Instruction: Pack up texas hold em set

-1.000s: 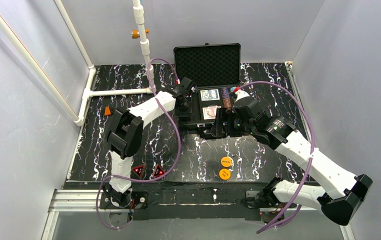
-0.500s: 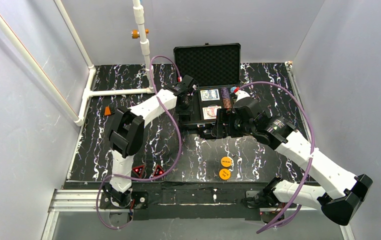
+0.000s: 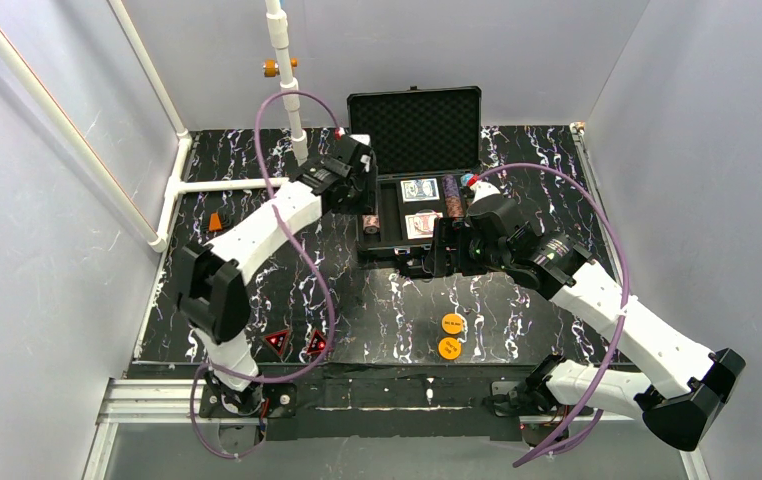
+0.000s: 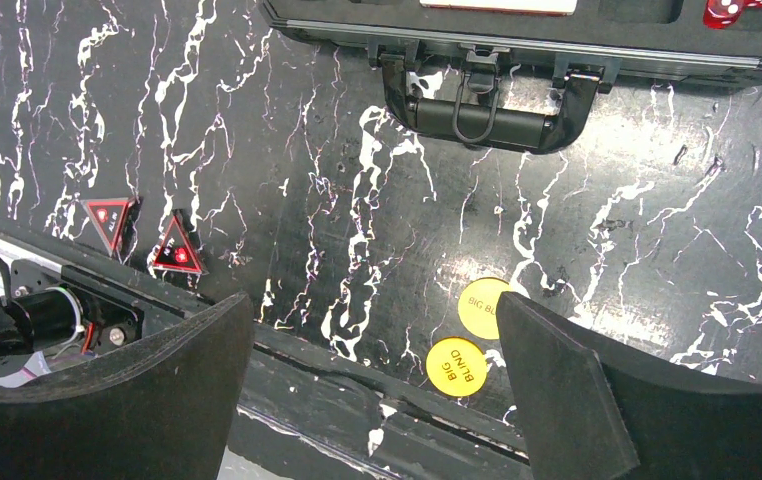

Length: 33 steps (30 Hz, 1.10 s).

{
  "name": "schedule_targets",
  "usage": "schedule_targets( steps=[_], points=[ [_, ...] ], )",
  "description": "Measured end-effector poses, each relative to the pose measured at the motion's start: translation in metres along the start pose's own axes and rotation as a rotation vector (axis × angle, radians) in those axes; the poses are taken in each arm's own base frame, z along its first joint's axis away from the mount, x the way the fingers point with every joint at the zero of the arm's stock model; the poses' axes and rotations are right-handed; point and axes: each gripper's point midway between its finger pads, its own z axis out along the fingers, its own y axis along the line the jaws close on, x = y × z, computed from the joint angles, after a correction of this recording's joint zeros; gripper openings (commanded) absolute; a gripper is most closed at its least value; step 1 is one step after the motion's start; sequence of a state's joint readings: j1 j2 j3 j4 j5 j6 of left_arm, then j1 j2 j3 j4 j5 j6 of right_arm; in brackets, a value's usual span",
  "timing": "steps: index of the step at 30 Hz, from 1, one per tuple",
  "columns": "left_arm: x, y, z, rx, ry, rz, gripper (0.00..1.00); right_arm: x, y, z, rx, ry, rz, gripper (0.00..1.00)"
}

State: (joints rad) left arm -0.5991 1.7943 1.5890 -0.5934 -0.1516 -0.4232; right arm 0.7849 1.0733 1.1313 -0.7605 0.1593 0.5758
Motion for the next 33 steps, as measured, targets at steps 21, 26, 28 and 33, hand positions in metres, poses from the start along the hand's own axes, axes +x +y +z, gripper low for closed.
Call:
schedule_targets(
  steps=[21,26,28,33],
  points=[
    [0.049,0.075,-0.102,-0.125,-0.144,0.044,0.98,0.000,0.000,0.003,0.005,0.009,-0.003,0.98],
    [0.077,0.094,-0.116,-0.140,-0.147,0.079,0.98,0.001,0.001,0.003,0.002,0.012,-0.003,0.98],
    [0.088,0.102,-0.121,-0.149,-0.148,0.094,0.98,0.002,0.001,0.003,-0.001,0.015,-0.003,0.98],
    [0.114,0.116,-0.129,-0.147,-0.161,0.113,0.98,0.012,0.000,0.007,-0.008,0.050,0.003,0.98]
  ],
)
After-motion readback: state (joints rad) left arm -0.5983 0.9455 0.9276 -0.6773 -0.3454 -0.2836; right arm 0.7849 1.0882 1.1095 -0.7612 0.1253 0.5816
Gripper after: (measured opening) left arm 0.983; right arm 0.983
